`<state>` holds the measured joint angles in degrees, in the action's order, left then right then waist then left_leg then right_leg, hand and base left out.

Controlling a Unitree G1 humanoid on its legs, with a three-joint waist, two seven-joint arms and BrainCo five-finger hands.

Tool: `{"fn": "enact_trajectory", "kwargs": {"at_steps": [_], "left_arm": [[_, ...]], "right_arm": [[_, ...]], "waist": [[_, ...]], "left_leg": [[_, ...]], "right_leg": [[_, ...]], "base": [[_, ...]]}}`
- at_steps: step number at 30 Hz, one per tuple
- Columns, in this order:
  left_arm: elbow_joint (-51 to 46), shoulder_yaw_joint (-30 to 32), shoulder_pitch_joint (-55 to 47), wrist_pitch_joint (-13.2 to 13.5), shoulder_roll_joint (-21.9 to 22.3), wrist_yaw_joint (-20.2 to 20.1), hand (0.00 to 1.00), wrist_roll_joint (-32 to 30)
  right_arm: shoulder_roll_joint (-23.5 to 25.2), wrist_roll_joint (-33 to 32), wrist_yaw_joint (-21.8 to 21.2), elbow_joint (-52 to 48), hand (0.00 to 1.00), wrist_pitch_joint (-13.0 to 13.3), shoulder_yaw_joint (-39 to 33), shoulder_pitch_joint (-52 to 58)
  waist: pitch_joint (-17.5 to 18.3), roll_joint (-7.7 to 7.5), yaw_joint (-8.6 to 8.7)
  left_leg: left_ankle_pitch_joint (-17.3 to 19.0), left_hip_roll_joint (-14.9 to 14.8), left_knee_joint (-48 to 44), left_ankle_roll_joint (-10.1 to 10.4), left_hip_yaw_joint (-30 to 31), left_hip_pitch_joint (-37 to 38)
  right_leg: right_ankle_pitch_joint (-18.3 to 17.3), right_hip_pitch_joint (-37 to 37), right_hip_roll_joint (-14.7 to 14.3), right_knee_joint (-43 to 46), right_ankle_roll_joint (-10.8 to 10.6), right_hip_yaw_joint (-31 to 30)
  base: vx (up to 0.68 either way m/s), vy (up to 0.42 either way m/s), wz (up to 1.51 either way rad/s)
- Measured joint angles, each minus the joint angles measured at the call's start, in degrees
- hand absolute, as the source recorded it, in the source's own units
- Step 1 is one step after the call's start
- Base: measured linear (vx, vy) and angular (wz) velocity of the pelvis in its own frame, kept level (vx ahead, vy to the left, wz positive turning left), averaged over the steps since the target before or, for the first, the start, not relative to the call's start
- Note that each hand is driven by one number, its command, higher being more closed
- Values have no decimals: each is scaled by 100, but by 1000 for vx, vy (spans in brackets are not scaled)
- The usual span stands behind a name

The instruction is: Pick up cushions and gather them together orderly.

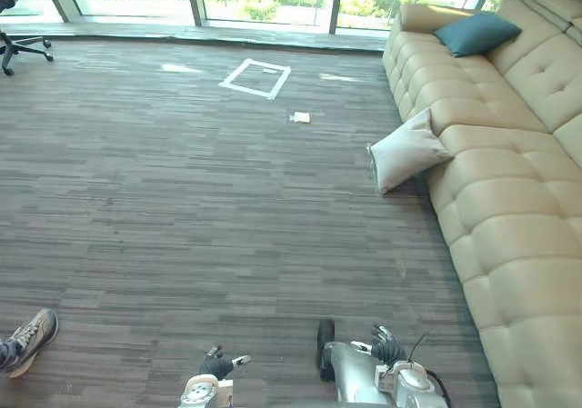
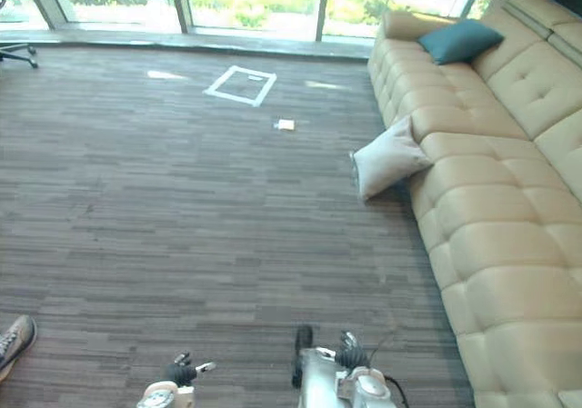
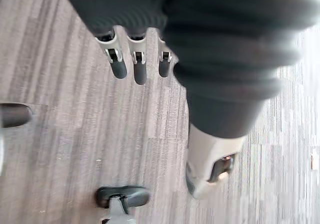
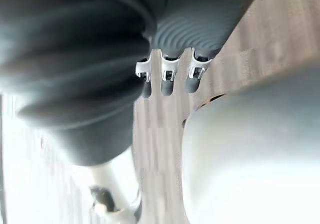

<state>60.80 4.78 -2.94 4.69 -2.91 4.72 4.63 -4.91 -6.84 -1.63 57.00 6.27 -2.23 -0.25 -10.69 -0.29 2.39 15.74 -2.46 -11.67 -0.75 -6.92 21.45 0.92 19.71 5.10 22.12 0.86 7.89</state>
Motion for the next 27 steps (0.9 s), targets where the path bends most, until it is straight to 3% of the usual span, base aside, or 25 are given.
{"fn": "enact_trajectory", "kwargs": {"at_steps": [1, 2, 3, 4, 6, 7, 8, 10, 11, 12, 13, 15, 16, 17, 18, 19, 20, 21, 22, 24, 25, 27], "left_arm": [[3, 37, -14, 0, 28, 0, 0, -2], [-34, 218, -55, -3, 162, -1, 0, -3], [-65, 327, -57, -1, 205, -4, 0, -4], [-129, 552, -84, 0, 259, -22, 0, 9], [-231, 594, -117, 7, 238, -26, 0, 37], [-309, 593, -122, 11, 206, -22, 0, 92], [-407, 590, -129, 23, 192, -10, 0, 175], [-467, 542, -132, 112, 191, 2, 0, 231], [-503, 510, -135, 133, 185, 11, 0, 223], [-504, 482, -133, 133, 172, 18, 0, 223], [-506, 417, -133, 133, 156, 20, 0, 226], [-527, 260, -126, 152, 153, 21, 0, 227], [-514, 173, -130, 193, 124, 17, 0, 221], [-498, 148, -168, 209, 47, 14, 0, 214], [-433, 59, -172, 208, -90, 19, 0, 210], [-388, 8, -157, 206, -145, 17, 0, 210], [-335, -36, -77, 198, -219, 37, 0, 215], [-311, -39, -44, 186, -236, 45, 0, 213], [-226, -137, -6, 113, -280, 57, 0, 214], [-161, -262, -12, 93, -252, 68, 0, 212], [-159, -359, -29, 88, -250, 73, 0, 209], [-161, -434, 81, 86, -209, 63, 0, 207]], "right_arm": [[-11, 3, -1, 0, 0, -4, -14, 5], [-50, 8, 7, -94, 0, -22, -108, 44], [-80, 13, 6, -149, 0, -33, -99, 73], [-158, 7, 23, -201, 0, -61, 5, 123], [-149, 5, 37, -194, 0, -76, 21, 139], [-113, 2, 49, -153, 0, -92, 20, 141], [-99, 2, 50, 3, 0, -109, 25, 145], [-101, 1, 58, 64, 0, -140, 24, 143], [-83, 4, 63, 63, 0, -155, 26, 143], [-81, 4, 65, 63, 0, -156, 27, 149], [-91, 4, 70, 63, 0, -156, 34, 162], [-156, 5, 94, 62, 0, -154, 88, 248], [-167, 3, 110, 67, 0, -153, 116, 348], [-114, 5, 112, 75, 0, -155, 136, 413], [18, 8, 112, 48, 0, -148, 150, 496], [72, -1, 112, 23, 0, -139, 122, 504], [116, 17, 102, 15, 0, -130, 130, 449], [114, 17, 100, 19, 0, -129, 135, 416], [113, 16, 98, 6, 0, -125, 133, 349], [37, 19, 108, -56, 0, -81, 162, 337], [14, 19, 108, -128, 0, -69, 200, 331], [-3, 19, 105, -202, 0, -27, 197, 246]], "waist": [[27, 44, 4], [51, 267, 45], [46, 335, 51], [-42, 443, -18], [-117, 403, -29], [-154, 317, -92], [-173, 233, -199], [-173, 232, -275], [-174, 233, -282], [-172, 239, -280], [-159, 278, -283], [-97, 351, -345], [11, 308, -423], [177, 155, -462], [317, -75, -417], [331, -153, -387], [229, -279, -357], [177, -312, -356], [45, -263, -299], [16, -176, -239], [3, -129, -230], [-31, -63, -132]], "left_leg": [[-4, -53, -308, 12, 15, -111], [-322, -346, -1878, 602, 183, -715], [-647, -454, -2516, 969, 280, -982], [-1152, -892, -4321, 1189, 142, -1749], [-934, -1039, -4810, 1021, -78, -2020], [-659, -1018, -4849, 854, -343, -2274], [-374, -942, -4431, 695, -671, -2603], [-262, -777, -3449, 633, -720, -2935], [-403, -496, -1631, 682, -502, -3100], [-517, -421, -1160, 716, -378, -3111], [-872, -321, -75, 899, -31, -3174], [-1150, -290, 231, 870, 268, -3505], [-1667, -220, 21, 576, 251, -3514], [-1934, -58, 23, 304, 146, -3491], [-1859, 220, 82, 53, 52, -3378], [-1758, 330, 130, -13, 16, -3261], [-1505, 517, 247, -119, -28, -2817], [-1449, 561, 286, -130, -32, -2663], [-1266, 615, 351, -162, -32, -2172], [-1079, 553, 561, -215, -36, -1529], [-1061, 492, 778, -215, -45, -1186], [-903, 248, 1037, -199, -73, -747]], "right_leg": [[-69, -39, -39, 21, 61, 20], [-317, -352, -214, -14, 114, 154], [-423, -478, -303, -36, 162, 167], [-717, -1045, -587, -191, 420, 83], [-846, -1458, -647, -351, 474, 6], [-918, -1883, -644, -584, 479, -128], [-954, -2313, -611, -925, 433, -300], [-1021, -2646, -591, -1235, 310, -439], [-1098, -2915, -570, -1466, 204, -601], [-1126, -2988, -568, -1518, 183, -638], [-1177, -3185, -592, -1714, 139, -716], [-1390, -3430, -627, -1848, -2, -843], [-1637, -3543, -512, -1735, -132, -973], [-1781, -3476, -347, -1475, -237, -1036], [-1850, -3136, -77, -668, -325, -1027], [-1834, -2910, 36, -66, -384, -1015], [-1442, -2296, 232, 1662, -929, -1071], [-1258, -2134, 278, 2113, -1022, -1092], [-1190, -1769, 424, 3236, -902, -921], [-1356, -1427, 530, 3747, -632, -496], [-1522, -1238, 549, 3626, -510, -248], [-1688, -655, 390, 2475, -464, 300]], "base": [[548, -261, -7], [455, -195, -1], [818, -288, -20], [594, -162, -30], [514, -106, -31], [507, -104, -48], [472, -94, -51], [481, -6, -65], [450, 49, -63], [489, 110, -53], [517, 225, -42], [589, 290, -49], [507, 262, -47], [675, 284, -46], [678, 256, -24], [771, 269, -7], [599, 224, -1], [675, 252, 3], [409, 146, 6], [494, 137, 0], [568, 73, 1], [517, -21, 15]]}}
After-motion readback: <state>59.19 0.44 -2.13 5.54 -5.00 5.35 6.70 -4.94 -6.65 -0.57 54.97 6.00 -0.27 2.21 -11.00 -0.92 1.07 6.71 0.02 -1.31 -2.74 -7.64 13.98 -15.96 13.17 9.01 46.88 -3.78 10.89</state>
